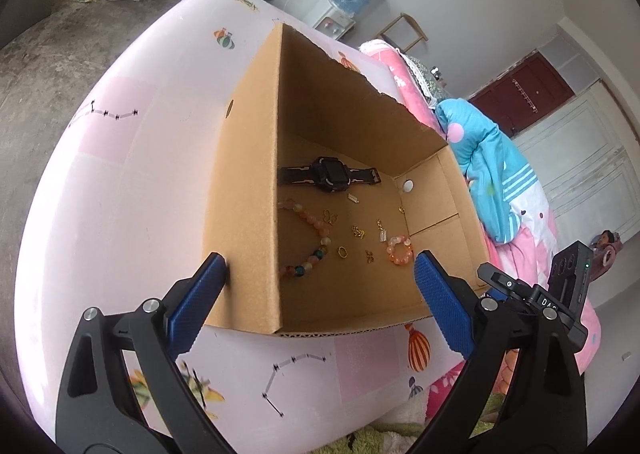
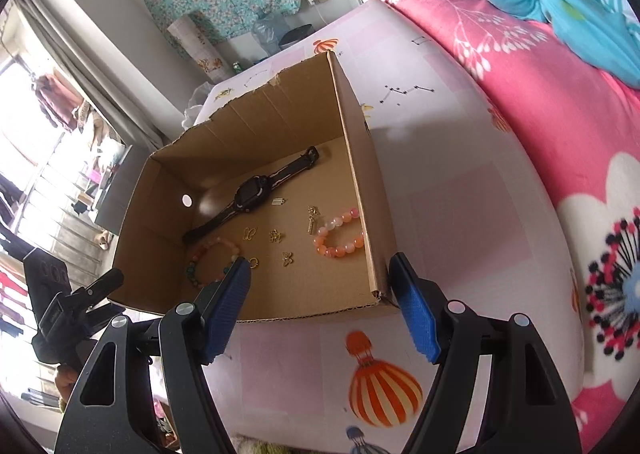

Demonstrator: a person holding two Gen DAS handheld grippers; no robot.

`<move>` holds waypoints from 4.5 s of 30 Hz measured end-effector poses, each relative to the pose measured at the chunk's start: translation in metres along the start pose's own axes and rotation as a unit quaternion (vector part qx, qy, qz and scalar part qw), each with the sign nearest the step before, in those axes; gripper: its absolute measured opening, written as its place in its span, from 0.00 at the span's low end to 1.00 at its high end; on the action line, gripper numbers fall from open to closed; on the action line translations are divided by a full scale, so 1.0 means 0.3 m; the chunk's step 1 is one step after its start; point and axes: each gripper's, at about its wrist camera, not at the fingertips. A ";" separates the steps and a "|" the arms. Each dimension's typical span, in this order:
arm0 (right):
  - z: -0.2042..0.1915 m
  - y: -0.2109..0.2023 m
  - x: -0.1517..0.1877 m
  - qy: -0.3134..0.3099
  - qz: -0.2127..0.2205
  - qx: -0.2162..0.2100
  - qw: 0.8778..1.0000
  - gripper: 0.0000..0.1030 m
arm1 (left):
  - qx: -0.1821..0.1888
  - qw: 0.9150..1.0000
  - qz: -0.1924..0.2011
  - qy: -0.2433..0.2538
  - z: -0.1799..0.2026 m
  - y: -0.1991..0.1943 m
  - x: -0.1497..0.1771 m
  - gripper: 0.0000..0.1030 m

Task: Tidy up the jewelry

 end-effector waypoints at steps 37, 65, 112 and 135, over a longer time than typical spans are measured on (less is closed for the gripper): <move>-0.151 -0.337 0.212 -0.126 0.190 0.087 0.970 0.93 | -0.192 0.953 0.186 0.141 0.392 -0.283 0.247 0.92; -0.217 -0.326 0.216 -0.121 0.183 0.126 0.968 0.93 | -0.297 0.936 0.150 0.116 0.444 -0.208 0.258 0.92; -0.147 -0.094 0.209 -0.091 0.026 0.155 0.983 0.93 | -0.342 0.937 0.034 0.069 0.394 -0.036 0.258 0.92; -0.154 -0.092 0.207 -0.094 0.025 0.157 0.983 0.93 | -0.321 0.944 0.024 0.073 0.394 -0.035 0.267 0.92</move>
Point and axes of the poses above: each gripper's, at about its wrist camera, not at the fingertips, and y roughly the way its jaws point, z to its right, x to its underside, and after that the axes turned 9 degrees about -z, right-handed
